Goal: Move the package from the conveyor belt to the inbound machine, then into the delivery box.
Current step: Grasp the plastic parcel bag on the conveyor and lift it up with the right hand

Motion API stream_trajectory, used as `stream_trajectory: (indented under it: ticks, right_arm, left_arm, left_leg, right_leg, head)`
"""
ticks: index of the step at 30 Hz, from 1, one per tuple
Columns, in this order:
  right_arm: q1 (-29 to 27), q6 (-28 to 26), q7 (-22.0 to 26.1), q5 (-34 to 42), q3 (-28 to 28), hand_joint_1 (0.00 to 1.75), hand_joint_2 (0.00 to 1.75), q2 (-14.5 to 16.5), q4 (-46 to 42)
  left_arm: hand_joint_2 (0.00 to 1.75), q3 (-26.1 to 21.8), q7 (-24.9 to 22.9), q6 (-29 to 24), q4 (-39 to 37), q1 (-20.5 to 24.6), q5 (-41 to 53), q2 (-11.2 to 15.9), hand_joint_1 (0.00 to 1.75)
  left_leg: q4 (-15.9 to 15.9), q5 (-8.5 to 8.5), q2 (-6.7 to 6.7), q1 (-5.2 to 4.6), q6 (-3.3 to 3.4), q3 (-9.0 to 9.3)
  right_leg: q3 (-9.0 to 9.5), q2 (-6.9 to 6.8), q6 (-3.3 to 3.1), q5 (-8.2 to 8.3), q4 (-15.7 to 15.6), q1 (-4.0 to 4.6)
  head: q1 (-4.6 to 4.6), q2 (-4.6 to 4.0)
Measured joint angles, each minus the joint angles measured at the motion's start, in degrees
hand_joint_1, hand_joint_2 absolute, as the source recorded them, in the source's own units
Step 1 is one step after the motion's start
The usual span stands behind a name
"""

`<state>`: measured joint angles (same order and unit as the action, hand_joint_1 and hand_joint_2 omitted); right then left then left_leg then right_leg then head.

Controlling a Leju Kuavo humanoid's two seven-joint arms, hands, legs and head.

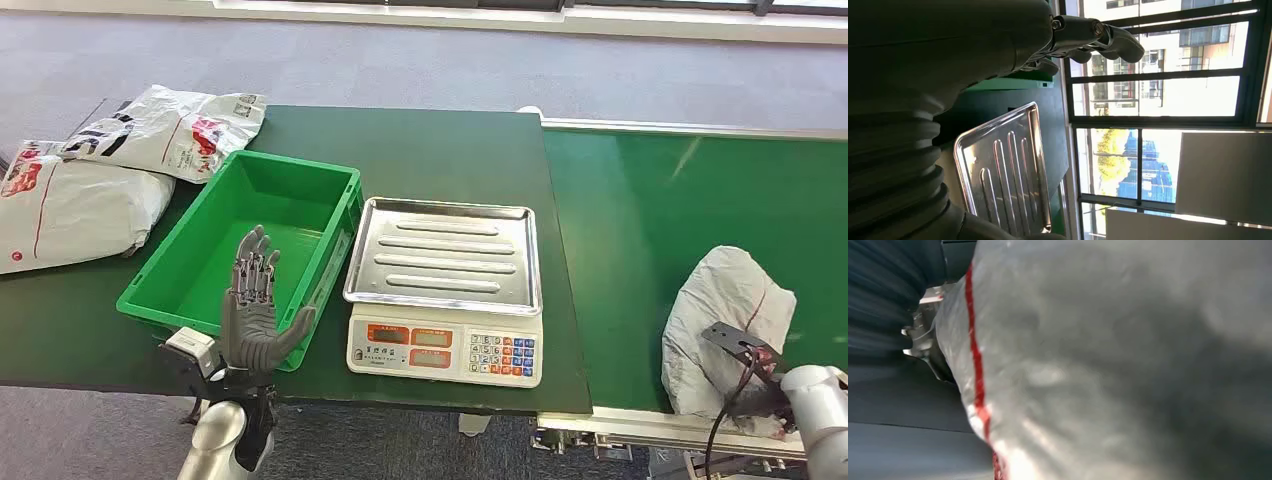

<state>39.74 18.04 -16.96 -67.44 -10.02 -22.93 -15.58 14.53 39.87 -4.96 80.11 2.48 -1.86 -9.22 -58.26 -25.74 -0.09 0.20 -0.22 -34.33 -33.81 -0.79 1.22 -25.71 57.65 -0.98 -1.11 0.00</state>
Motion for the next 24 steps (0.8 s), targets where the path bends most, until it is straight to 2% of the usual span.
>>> stream_trajectory:
  ticks: [4,8,10,12,14,17,20,24]
  right_arm:
    - [-0.16,0.01,2.75,1.95,-0.82,1.75,1.75,0.00,-0.01]
    - [-0.27,0.02,10.34,7.82,-3.28,1.75,1.75,0.03,-0.05]
    - [-0.25,0.35,17.57,12.93,-5.49,1.75,1.75,0.25,-0.57]
    - [0.11,2.26,28.19,19.28,-8.39,1.75,1.75,0.77,-2.12]
    - [1.00,5.05,36.71,24.48,-10.83,1.75,1.75,1.36,-4.06]
    - [1.66,6.61,44.01,31.61,-12.66,1.75,1.75,2.42,-7.64]
    - [1.49,6.63,47.63,41.15,-12.93,1.75,1.75,3.72,-12.80]
    - [-0.08,6.57,47.27,57.38,-12.68,1.75,1.75,5.50,-21.28]
  left_arm:
    - [1.75,0.00,-0.05,0.02,0.10,-0.16,0.00,0.00,0.00]
    - [1.75,0.00,-0.02,0.09,0.50,-0.72,0.33,0.00,0.00]
    - [1.75,-0.01,0.08,0.08,1.15,-1.44,0.81,0.01,0.00]
    - [1.75,-0.03,0.20,-0.02,2.23,-2.42,1.29,0.01,0.00]
    - [1.75,-0.05,0.28,-0.17,3.15,-2.94,1.57,0.01,0.00]
    - [1.75,-0.07,0.31,-0.50,4.05,-3.23,1.79,0.02,0.00]
    - [1.75,-0.07,0.34,-0.70,4.60,-3.25,1.81,0.02,0.00]
    - [1.75,-0.07,0.35,-0.39,4.76,-2.98,1.90,0.02,0.00]
  left_leg:
    - [0.00,0.00,0.03,0.00,0.00,0.00]
    - [0.01,0.00,0.10,0.00,0.00,-0.02]
    - [0.03,0.00,0.12,-0.01,-0.01,-0.12]
    - [0.03,0.01,0.15,-0.01,-0.01,-0.16]
    - [0.03,0.06,0.11,-0.01,0.00,-0.12]
    - [0.03,0.14,-0.12,0.00,-0.01,-0.16]
    - [0.03,0.17,-0.14,0.00,-0.03,-0.20]
    - [0.03,0.16,-0.14,-0.01,-0.03,-0.24]
  right_leg:
    - [-0.01,0.04,0.00,0.01,0.00,0.00]
    - [-0.02,0.08,-0.01,0.03,0.00,0.00]
    - [-0.03,0.09,-0.02,0.04,0.02,0.00]
    - [-0.11,0.13,-0.02,0.05,0.03,-0.01]
    - [-0.15,0.08,-0.02,0.07,0.03,0.00]
    - [-0.12,-0.11,-0.02,0.07,0.04,0.01]
    - [-0.16,-0.11,-0.02,0.06,0.04,0.00]
    - [-0.21,-0.09,-0.03,0.05,0.04,0.00]
  head:
    - [0.01,0.00]
    - [0.01,0.00]
    - [0.01,0.00]
    - [0.01,0.00]
    - [0.01,0.00]
    - [0.00,0.00]
    - [0.02,-0.01]
    - [0.02,-0.01]
